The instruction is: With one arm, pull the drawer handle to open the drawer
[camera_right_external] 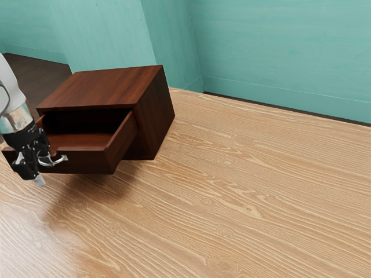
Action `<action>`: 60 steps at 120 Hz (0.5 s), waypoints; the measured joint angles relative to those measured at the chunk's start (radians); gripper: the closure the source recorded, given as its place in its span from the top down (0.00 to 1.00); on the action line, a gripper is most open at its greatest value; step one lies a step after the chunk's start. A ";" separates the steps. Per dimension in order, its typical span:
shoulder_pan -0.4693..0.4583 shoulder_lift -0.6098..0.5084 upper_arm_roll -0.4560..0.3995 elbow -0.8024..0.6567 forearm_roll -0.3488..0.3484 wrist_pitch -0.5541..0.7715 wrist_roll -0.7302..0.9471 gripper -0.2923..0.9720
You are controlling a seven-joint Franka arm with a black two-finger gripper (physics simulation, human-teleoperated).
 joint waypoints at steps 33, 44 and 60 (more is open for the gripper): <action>0.001 0.000 -0.003 0.036 0.002 -0.019 -0.005 0.54; 0.001 0.000 -0.004 0.049 0.002 -0.028 -0.006 0.55; 0.000 0.000 -0.009 0.068 0.002 -0.040 -0.007 0.55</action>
